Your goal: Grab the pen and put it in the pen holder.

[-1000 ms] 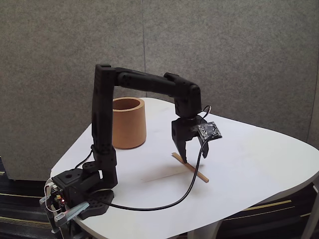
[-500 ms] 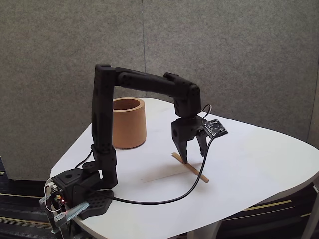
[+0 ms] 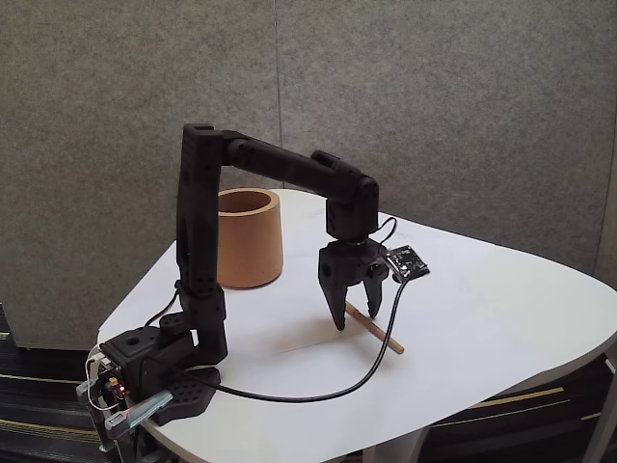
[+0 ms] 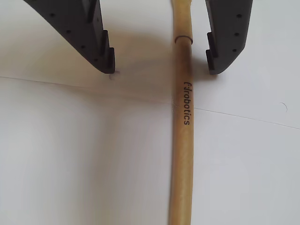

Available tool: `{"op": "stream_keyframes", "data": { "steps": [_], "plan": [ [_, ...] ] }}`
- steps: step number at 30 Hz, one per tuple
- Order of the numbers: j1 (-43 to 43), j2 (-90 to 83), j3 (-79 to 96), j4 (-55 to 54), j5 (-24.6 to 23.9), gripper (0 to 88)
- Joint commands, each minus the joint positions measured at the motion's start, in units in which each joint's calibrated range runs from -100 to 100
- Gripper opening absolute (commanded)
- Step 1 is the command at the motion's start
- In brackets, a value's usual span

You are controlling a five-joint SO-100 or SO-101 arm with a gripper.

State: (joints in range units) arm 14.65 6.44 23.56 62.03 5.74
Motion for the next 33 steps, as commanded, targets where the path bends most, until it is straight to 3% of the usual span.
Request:
{"op": "stream_keyframes", "data": {
  "steps": [1, 7, 28, 31, 33],
  "plan": [
    [-0.08, -1.27, -0.27, 0.08, 0.24, 27.9],
    [0.57, -0.78, -0.36, -4.49, 0.24, 27.5],
    [0.79, -0.54, -0.27, -5.00, 0.24, 27.2],
    [0.79, -0.54, -0.36, -5.00, 0.24, 18.9],
    [0.79, -0.54, -0.36, -5.00, 0.13, 4.5]
  ]
}}
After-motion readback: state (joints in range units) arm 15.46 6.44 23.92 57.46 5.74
